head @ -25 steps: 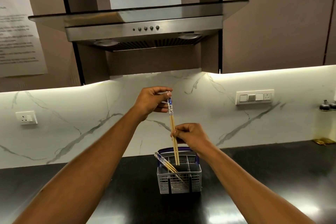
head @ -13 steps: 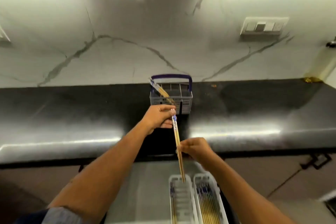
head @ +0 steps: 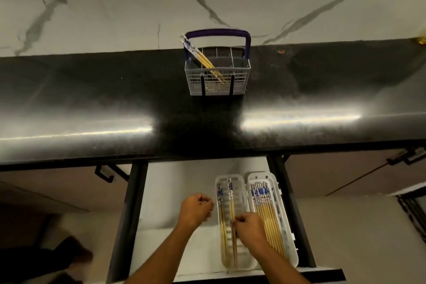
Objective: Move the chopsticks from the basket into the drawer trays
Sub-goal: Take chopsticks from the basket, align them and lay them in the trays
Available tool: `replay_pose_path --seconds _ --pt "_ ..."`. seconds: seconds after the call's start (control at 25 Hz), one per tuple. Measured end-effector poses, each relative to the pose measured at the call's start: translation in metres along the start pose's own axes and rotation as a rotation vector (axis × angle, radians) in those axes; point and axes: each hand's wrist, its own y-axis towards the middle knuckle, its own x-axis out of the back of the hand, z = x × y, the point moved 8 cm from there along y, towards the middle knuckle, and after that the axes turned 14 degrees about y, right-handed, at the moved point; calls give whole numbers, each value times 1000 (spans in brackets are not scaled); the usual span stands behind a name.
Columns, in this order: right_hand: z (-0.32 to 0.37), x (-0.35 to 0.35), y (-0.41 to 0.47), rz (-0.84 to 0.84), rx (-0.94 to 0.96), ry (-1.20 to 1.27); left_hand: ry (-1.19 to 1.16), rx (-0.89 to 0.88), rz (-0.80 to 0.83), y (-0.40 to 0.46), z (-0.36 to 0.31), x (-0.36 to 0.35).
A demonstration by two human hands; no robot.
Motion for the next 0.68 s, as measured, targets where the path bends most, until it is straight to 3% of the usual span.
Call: replay_pose_path --seconds 0.32,0.68 --pt "3 -24 18 -115 -73 -330 44 46 52 -3 14 -29" --pt "-4 -27 23 -133 -87 -347 7 82 66 5 18 -35"
